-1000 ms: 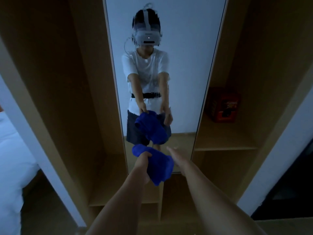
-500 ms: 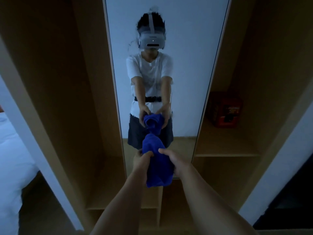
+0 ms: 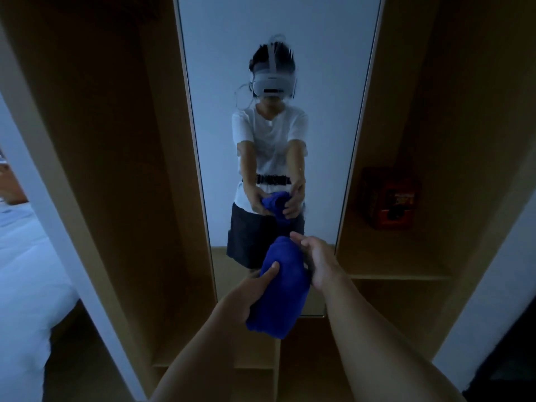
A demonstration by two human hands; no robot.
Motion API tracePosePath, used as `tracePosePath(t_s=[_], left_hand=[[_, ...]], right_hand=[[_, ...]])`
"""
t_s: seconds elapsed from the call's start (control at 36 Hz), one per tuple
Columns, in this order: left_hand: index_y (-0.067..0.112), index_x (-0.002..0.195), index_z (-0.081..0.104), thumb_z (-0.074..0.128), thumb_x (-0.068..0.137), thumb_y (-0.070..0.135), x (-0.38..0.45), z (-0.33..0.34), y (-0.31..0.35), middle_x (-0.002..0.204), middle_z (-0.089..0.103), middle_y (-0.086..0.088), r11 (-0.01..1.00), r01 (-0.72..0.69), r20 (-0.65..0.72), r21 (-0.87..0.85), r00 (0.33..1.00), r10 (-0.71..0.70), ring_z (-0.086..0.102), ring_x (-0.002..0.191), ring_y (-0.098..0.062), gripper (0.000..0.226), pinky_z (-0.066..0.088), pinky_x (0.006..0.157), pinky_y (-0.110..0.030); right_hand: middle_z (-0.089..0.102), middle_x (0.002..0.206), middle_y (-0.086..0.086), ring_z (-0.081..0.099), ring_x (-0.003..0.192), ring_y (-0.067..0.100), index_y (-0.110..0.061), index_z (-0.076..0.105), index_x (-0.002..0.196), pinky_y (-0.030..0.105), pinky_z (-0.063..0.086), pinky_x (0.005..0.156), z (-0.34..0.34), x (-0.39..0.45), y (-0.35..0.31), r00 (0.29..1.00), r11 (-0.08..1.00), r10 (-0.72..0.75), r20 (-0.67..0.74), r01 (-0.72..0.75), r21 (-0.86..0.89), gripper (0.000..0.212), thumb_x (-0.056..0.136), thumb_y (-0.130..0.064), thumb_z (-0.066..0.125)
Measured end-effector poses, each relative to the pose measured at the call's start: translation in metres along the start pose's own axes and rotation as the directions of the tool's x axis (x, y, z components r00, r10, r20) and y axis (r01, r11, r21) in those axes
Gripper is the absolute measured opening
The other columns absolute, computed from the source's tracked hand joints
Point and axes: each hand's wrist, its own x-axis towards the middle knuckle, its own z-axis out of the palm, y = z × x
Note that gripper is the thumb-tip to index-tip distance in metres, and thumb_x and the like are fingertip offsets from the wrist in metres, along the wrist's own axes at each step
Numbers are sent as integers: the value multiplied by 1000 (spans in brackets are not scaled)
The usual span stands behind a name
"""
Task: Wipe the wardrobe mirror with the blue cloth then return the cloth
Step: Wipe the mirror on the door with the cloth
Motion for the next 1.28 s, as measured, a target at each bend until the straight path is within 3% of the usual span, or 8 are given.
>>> tracePosePath(t_s=[0.11, 0.42, 0.58, 0.78, 0.89, 1.0, 1.17, 1.28], left_hand=[[15, 120, 57, 47, 81, 68, -3, 7, 1, 115, 65, -13, 999, -13, 51, -44, 999, 15, 61, 105, -32, 67, 40, 104, -47], [16, 116, 61, 67, 75, 56, -9, 10, 12, 113, 66, -12, 997, -78, 50, -27, 996, 79, 62, 103, -31, 58, 45, 100, -45], [23, 114, 52, 57, 90, 43, -15, 18, 33, 117, 61, -13, 937, -197, -111, -290, 979, 171, 59, 105, -36, 31, 44, 98, -54], [20, 104, 60, 54, 89, 50, -30, 19, 63, 103, 68, -9, 901, -318, -182, -295, 944, 274, 64, 96, -31, 34, 49, 93, -50], [18, 98, 59, 47, 89, 58, -41, 9, 89, 98, 67, -8, 889, -370, -271, -271, 915, 298, 64, 93, -29, 43, 51, 88, -47], [14, 97, 58, 46, 93, 51, -49, -9, 117, 91, 64, -5, 861, -488, -363, -145, 835, 413, 61, 81, -22, 39, 46, 60, -32], [14, 89, 59, 37, 100, 39, -62, -27, 143, 89, 64, -8, 756, -654, -416, 9, 685, 598, 59, 77, -20, 35, 46, 65, -33], [13, 109, 63, 33, 101, 40, -71, -44, 157, 98, 68, -7, 783, -602, -324, -157, 780, 535, 64, 87, -21, 41, 49, 64, -30]], right_hand=[[61, 88, 9, 56, 82, 22, -15, 64, 83, 32, 40, 65, -6, -9, -7, 992, 979, 122, -19, -124, -165, 18, 88, -23, 49], [63, 105, 7, 56, 100, 25, -18, 64, 91, 36, 45, 82, -5, -5, -18, 950, 874, -295, -102, 225, -431, 7, 91, -23, 59], [42, 144, 12, 43, 127, 36, -19, 35, 144, 53, 37, 105, -8, -10, -20, 990, 984, 135, 29, -130, -124, 109, 57, -79, 59], [73, 86, 7, 64, 90, 30, -16, 68, 95, 42, 51, 68, 21, -28, -57, 973, 990, 101, 206, -77, -122, 43, 67, -48, 77], [74, 91, 11, 67, 89, 31, -11, 69, 99, 39, 54, 70, 41, -32, -72, 985, 994, -24, 172, 43, -105, 29, 77, -30, 75], [72, 99, 14, 67, 94, 34, -8, 68, 107, 47, 54, 84, 63, -38, -83, 981, 993, -116, 155, 119, -6, 32, 78, -21, 72], [71, 105, 12, 69, 96, 28, -12, 67, 115, 39, 55, 76, 81, -52, -98, 941, 982, -182, 284, 161, 98, 41, 79, -32, 70], [65, 120, 15, 60, 113, 32, -10, 61, 124, 47, 43, 101, 90, -59, -106, 880, 981, -194, 434, 169, 94, 60, 76, -45, 66]])
